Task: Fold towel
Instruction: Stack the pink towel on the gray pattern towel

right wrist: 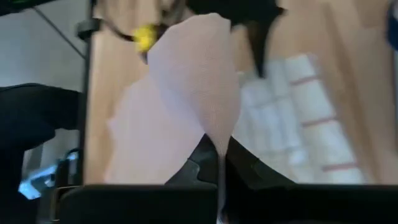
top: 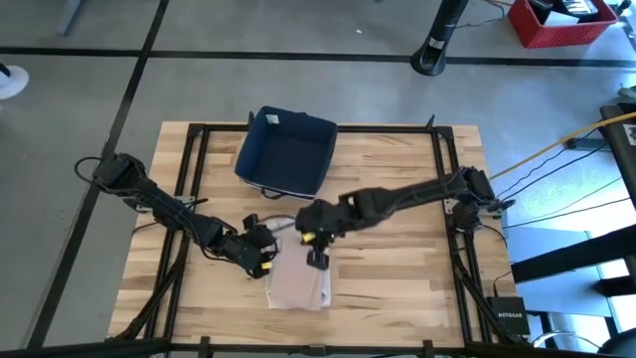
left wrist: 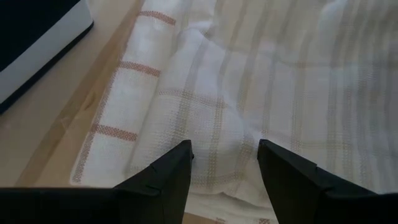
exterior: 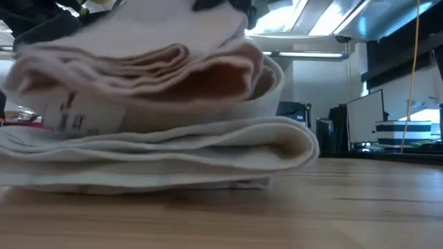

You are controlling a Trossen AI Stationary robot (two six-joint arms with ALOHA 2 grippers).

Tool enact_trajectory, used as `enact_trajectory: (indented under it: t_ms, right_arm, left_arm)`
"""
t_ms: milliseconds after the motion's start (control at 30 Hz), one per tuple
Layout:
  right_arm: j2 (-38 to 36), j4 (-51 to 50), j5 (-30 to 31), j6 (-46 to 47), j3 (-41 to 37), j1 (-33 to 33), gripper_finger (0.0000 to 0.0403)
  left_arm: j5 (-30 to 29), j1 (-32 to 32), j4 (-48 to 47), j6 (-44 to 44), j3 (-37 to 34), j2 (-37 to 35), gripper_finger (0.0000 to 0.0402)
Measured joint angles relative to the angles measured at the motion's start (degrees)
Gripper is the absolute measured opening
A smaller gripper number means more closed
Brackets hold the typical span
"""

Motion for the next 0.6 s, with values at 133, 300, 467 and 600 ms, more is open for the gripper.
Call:
enact_trajectory:
  t_ms: [133, 300, 467, 600]
  right_arm:
    - [0.0, -0.7, -0.7, -2.8, -0.1, -2.9, 0.0004]
    - [-0.1, 0.2, -1.4, -5.2, -3.5, -4.9, 0.0004]
    - [0.0, 4.1, -1.8, -9.1, -10.1, -5.3, 0.0004]
    - [0.0, 11.6, -1.1, -14.2, -14.5, -5.2, 0.0005]
  left_arm:
    - [0.0, 0.0, 0.0, 0.0, 0.0, 0.0, 0.0178]
    - [0.0, 0.0, 0.0, 0.0, 0.0, 0.0, 0.0178]
    - [0.0, 0.0, 0.0, 0.0, 0.0, 0.0, 0.0178]
    - [0.0, 0.0, 0.0, 0.0, 0.0, 0.0, 0.0178]
